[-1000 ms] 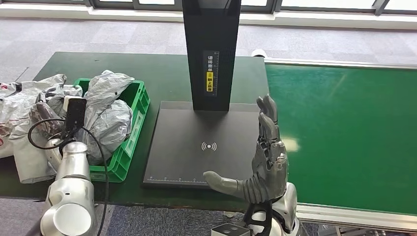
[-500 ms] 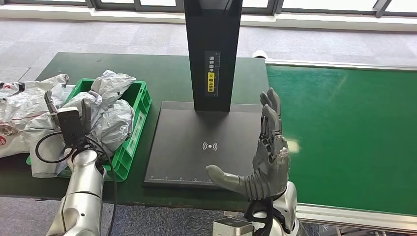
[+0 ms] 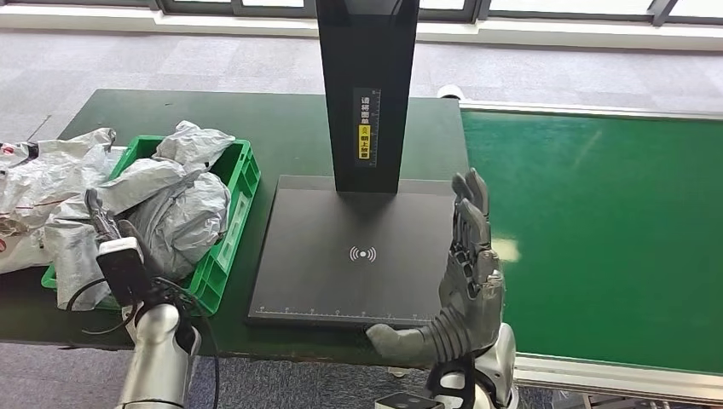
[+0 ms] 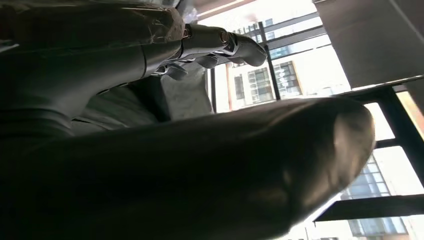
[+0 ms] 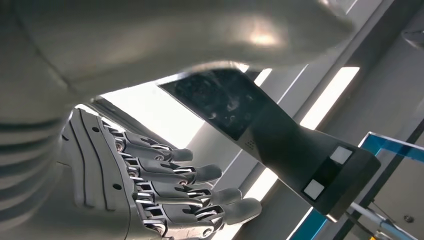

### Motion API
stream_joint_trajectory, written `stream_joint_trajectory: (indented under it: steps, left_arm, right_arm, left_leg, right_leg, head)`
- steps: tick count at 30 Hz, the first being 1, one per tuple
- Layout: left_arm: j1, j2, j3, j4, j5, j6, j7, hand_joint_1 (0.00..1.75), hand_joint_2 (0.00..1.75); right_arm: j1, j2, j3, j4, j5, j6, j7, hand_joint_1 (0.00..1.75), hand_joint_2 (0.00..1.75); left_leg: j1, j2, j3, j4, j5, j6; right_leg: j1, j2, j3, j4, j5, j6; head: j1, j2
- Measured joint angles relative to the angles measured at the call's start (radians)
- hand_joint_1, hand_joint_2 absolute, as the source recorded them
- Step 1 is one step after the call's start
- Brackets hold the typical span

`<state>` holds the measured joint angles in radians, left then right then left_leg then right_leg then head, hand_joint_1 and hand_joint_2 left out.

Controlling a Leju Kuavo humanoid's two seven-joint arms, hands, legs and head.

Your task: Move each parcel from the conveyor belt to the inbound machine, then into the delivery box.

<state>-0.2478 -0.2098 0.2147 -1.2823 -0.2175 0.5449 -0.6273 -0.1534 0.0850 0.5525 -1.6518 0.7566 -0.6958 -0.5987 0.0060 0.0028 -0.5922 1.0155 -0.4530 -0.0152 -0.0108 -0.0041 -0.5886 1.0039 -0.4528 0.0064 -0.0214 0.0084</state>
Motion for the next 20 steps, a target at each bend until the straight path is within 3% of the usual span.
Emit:
stream_joint_trajectory:
  steps: [5, 9, 13, 16, 20]
  left_arm:
    - [0.106, -0.003, -0.126, -0.228, -0.041, 0.019, -0.058, 0.00, 0.00]
    - [0.188, 0.022, -0.236, -0.439, -0.052, 0.123, -0.076, 0.00, 0.00]
    - [0.216, 0.045, -0.273, -0.572, -0.035, 0.148, -0.077, 0.00, 0.00]
    - [0.232, 0.075, -0.294, -0.684, 0.006, 0.135, -0.077, 0.00, 0.00]
    - [0.233, 0.120, -0.319, -0.732, 0.065, 0.019, -0.076, 0.00, 0.00]
  right_arm:
    - [0.017, 0.011, -0.024, -0.012, -0.015, -0.001, -0.025, 0.00, 0.00]
    - [0.018, 0.011, -0.034, -0.012, -0.049, 0.000, -0.038, 0.00, 0.00]
    - [0.019, 0.011, -0.043, -0.012, -0.060, -0.001, -0.045, 0.00, 0.00]
    - [0.022, 0.011, -0.048, -0.012, -0.055, -0.001, -0.040, 0.00, 0.00]
    - [0.031, 0.011, -0.057, -0.014, -0.058, -0.001, -0.040, 0.00, 0.00]
  left_leg:
    - [0.000, 0.001, 0.000, 0.000, -0.002, 0.001]
    - [0.000, 0.001, 0.000, 0.000, -0.002, 0.001]
    - [0.000, 0.001, 0.000, 0.000, -0.002, 0.001]
    - [0.001, 0.002, 0.000, 0.000, -0.002, 0.000]
    - [0.001, 0.000, 0.001, 0.000, -0.002, 0.000]
  right_leg:
    - [0.000, 0.001, 0.000, 0.000, -0.001, 0.000]
    - [0.000, 0.001, 0.000, 0.000, -0.001, 0.001]
    - [0.000, 0.001, 0.000, 0.000, -0.002, 0.001]
    - [0.001, 0.002, 0.000, 0.000, -0.002, 0.000]
    - [0.001, 0.000, 0.001, 0.000, -0.003, 0.000]
  head:
    - [0.000, 0.000]
    - [0.000, 0.000]
    - [0.000, 0.000]
    - [0.000, 0.000]
    - [0.000, 0.000]
